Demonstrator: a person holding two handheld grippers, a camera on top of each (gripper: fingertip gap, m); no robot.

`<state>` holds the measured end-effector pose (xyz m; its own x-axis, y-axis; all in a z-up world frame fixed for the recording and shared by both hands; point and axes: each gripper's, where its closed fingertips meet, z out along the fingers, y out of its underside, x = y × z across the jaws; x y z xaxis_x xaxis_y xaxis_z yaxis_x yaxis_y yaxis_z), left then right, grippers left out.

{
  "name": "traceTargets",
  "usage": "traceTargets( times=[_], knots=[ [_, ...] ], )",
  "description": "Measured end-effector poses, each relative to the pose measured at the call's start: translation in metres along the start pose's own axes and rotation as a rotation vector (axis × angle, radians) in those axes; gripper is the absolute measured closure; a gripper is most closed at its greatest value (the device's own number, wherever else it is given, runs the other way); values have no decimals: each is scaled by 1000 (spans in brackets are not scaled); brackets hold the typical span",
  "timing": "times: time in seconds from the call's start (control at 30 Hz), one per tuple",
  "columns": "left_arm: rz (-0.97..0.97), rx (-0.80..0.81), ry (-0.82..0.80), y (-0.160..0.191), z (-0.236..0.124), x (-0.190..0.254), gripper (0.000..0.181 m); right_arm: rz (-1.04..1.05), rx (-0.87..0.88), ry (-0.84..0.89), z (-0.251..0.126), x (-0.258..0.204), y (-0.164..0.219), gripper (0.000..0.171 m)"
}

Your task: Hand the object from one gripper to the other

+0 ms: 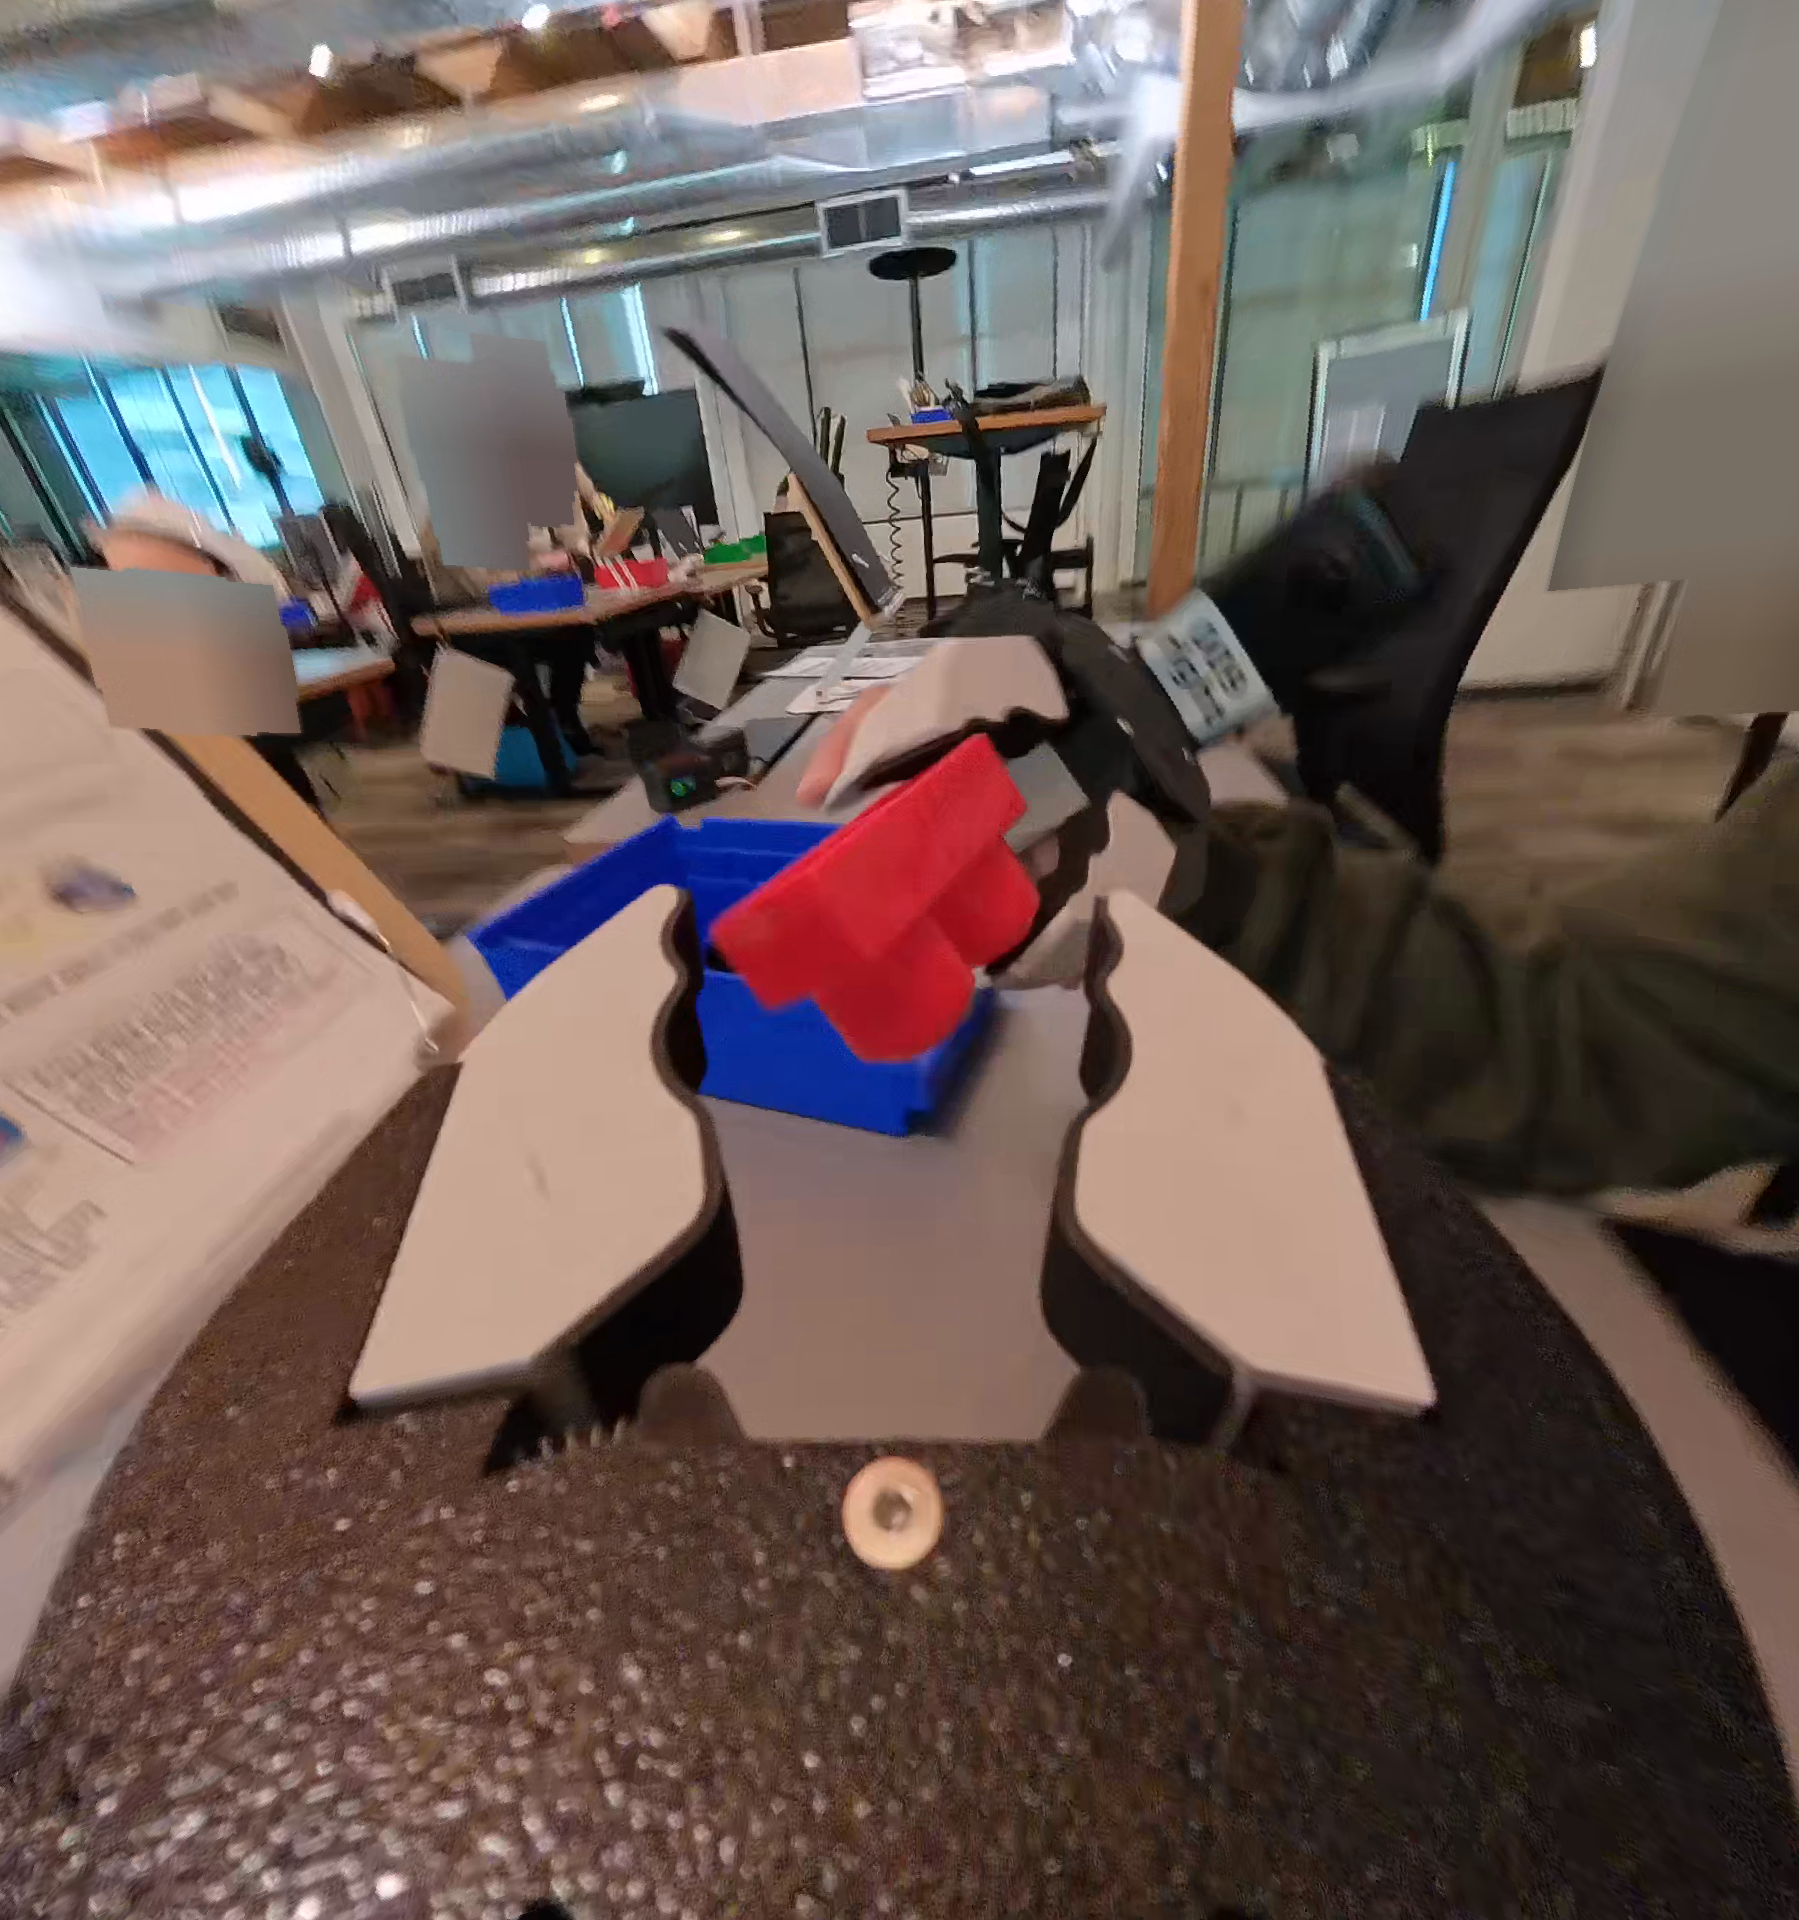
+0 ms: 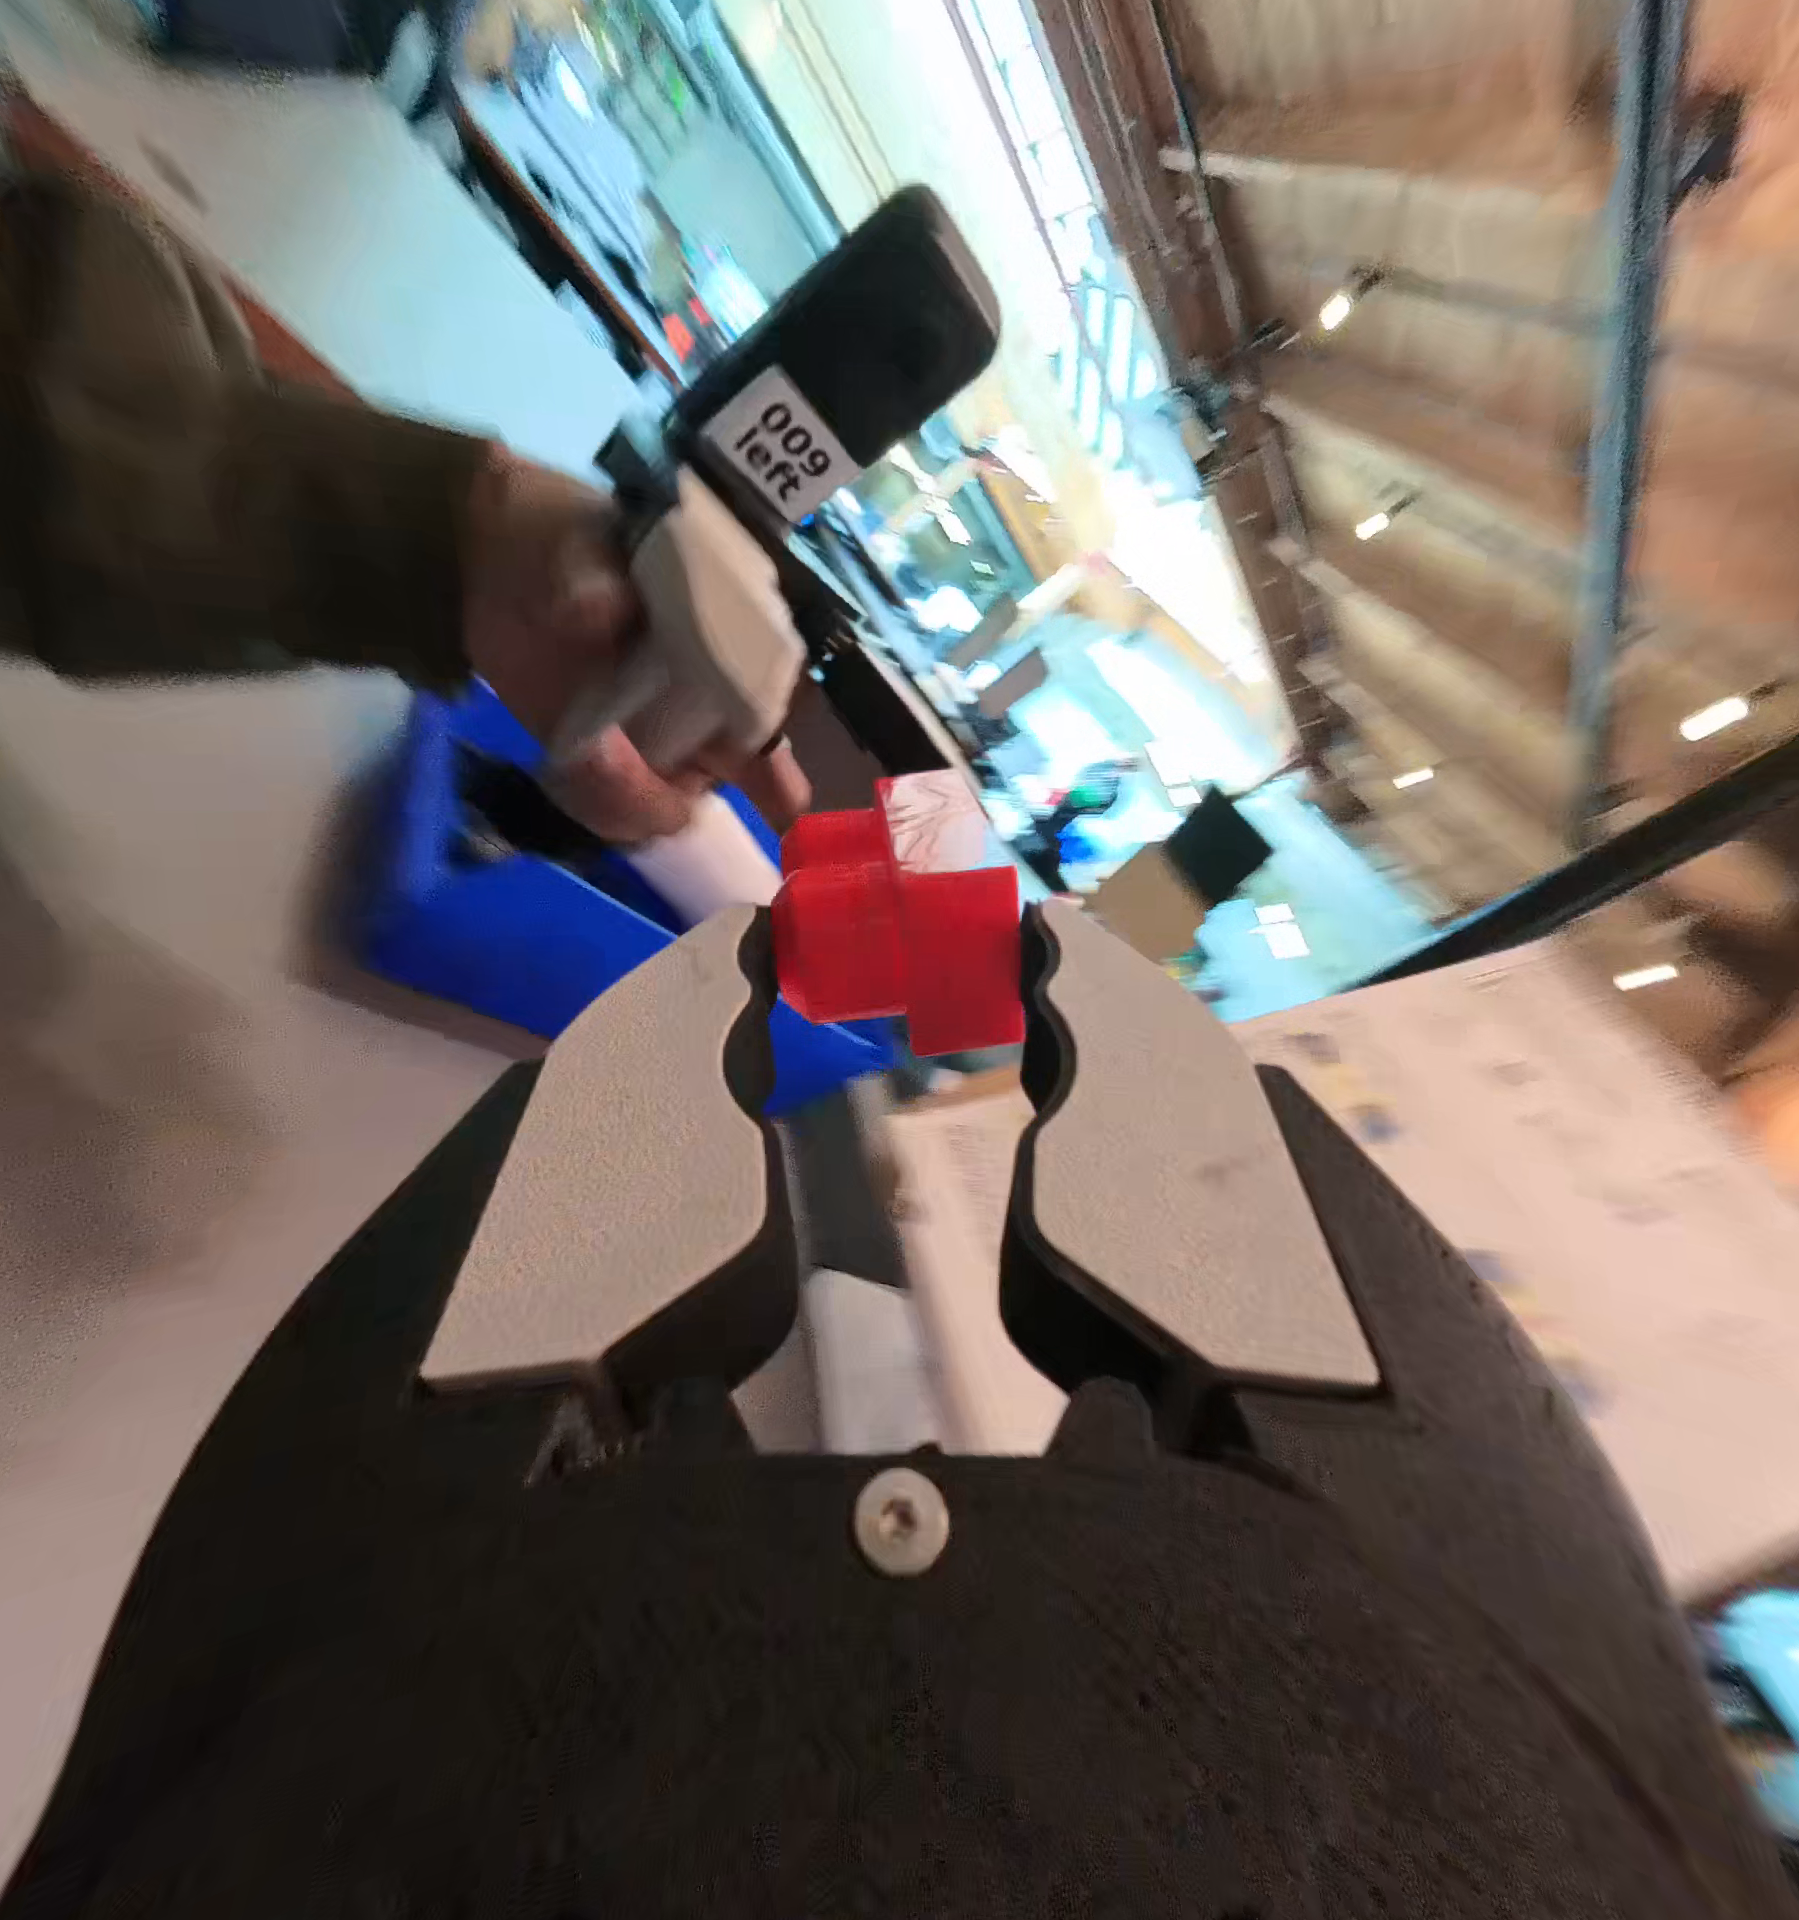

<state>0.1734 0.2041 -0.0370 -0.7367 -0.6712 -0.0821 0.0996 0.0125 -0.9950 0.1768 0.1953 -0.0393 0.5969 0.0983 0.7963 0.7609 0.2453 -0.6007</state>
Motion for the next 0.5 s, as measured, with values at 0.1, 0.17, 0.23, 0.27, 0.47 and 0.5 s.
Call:
traceTargets(
  times=[0.1,0.17,0.23,0.27,0.47,0.5],
  knots=[
    [-335,-5,62,2,-3,-5,108,-335,-68,57,-2,0,-1,126],
    [-498,1,167,4,-5,0,112,-403,-76,27,1,-8,-6,126],
    [-562,2,241,8,-7,3,115,-429,-69,-15,5,-18,-11,126],
    [-563,7,259,10,-7,4,115,-423,-63,-34,7,-22,-12,126],
    [-419,-14,324,13,-7,21,141,-340,-31,-76,13,-31,-10,126],
    [-402,-14,314,13,-7,20,142,-317,-42,-76,13,-30,-8,126]
  ],
)
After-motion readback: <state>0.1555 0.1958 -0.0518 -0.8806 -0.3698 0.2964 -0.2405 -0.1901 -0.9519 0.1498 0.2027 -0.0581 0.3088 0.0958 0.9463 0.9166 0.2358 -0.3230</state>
